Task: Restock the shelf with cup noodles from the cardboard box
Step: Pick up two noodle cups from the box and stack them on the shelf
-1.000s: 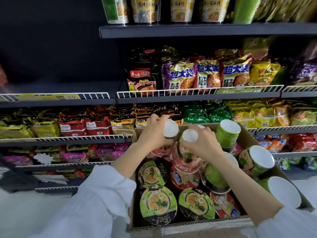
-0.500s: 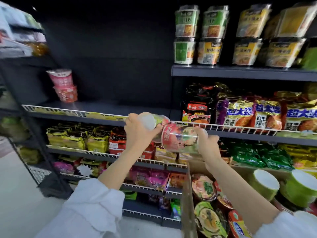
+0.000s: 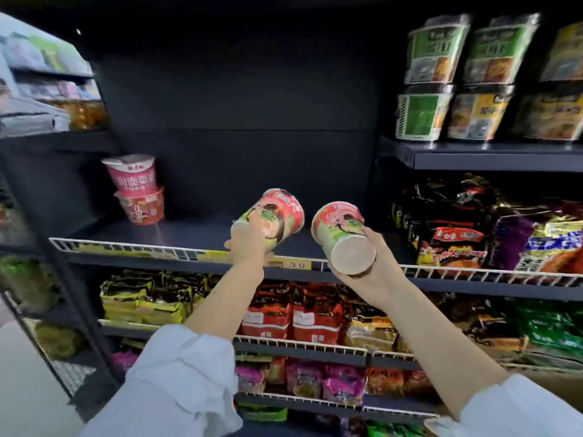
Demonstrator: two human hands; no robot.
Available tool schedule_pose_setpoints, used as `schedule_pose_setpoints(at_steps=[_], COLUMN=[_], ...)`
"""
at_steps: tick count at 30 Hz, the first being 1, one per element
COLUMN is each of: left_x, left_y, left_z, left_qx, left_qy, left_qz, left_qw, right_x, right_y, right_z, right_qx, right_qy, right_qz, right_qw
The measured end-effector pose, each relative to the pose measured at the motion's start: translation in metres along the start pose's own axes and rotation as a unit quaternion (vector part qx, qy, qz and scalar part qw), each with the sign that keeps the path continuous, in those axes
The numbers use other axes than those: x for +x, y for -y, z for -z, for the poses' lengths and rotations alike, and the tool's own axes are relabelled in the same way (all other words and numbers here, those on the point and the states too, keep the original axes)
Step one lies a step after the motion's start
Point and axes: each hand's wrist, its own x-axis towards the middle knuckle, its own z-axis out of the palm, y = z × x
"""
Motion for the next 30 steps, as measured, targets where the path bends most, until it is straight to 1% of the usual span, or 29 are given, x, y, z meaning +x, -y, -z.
schedule_pose_setpoints(at_steps=[2, 3, 5, 6, 8, 10, 12, 14, 16, 19, 22, 24, 27, 30], left_x=[0.022, 0.031, 0.051, 0.062, 0.085, 0.108, 0.132, 0.154, 0.169, 0.185, 0.200, 0.209, 0.221, 0.235], left_y=[-0.005, -0.006, -0.007, -0.006, -0.006, -0.009, -0.014, -0.017, -0.017, -0.011, -0.003, 0.001, 0.007, 0.007], left_z=[-0.006, -0.010, -0.021, -0.027, -0.043, -0.061, -0.081, -0.099, -0.115, -0.134, -0.150, -0.159, -0.171, -0.174], left_qx=[-0.107, -0.136, -0.143, -0.139, -0.139, -0.134, -0.143, -0.146, -0.130, -0.114, -0.067, -0.015, 0.000, 0.043], left_qy=[0.042, 0.081, 0.148, 0.159, 0.157, 0.158, 0.176, 0.206, 0.250, 0.299, 0.294, 0.284, 0.269, 0.211], left_qz=[0.096, 0.134, 0.179, 0.192, 0.204, 0.195, 0.185, 0.170, 0.148, 0.146, 0.125, 0.094, 0.052, -0.018], left_qw=[0.989, 0.978, 0.962, 0.958, 0.956, 0.959, 0.956, 0.952, 0.948, 0.936, 0.945, 0.954, 0.962, 0.976], right_x=[0.025, 0.039, 0.067, 0.083, 0.117, 0.157, 0.192, 0.221, 0.245, 0.276, 0.303, 0.317, 0.336, 0.353], right_y=[0.000, 0.002, 0.009, 0.015, 0.027, 0.042, 0.054, 0.064, 0.073, 0.080, 0.077, 0.070, 0.057, 0.042], right_z=[-0.005, -0.006, -0.008, -0.008, -0.008, -0.004, 0.001, 0.008, 0.013, 0.020, 0.025, 0.024, 0.020, 0.010], right_qx=[-0.012, -0.037, -0.117, -0.157, -0.205, -0.263, -0.332, -0.398, -0.446, -0.479, -0.513, -0.526, -0.524, -0.514], right_qy=[0.002, -0.002, -0.023, -0.038, -0.065, -0.092, -0.121, -0.151, -0.156, -0.141, -0.146, -0.142, -0.119, -0.087], right_qz=[0.005, 0.012, 0.033, 0.042, 0.062, 0.098, 0.128, 0.154, 0.176, 0.189, 0.192, 0.192, 0.197, 0.191], right_qw=[1.000, 0.999, 0.992, 0.986, 0.975, 0.955, 0.927, 0.892, 0.864, 0.845, 0.824, 0.817, 0.820, 0.832])
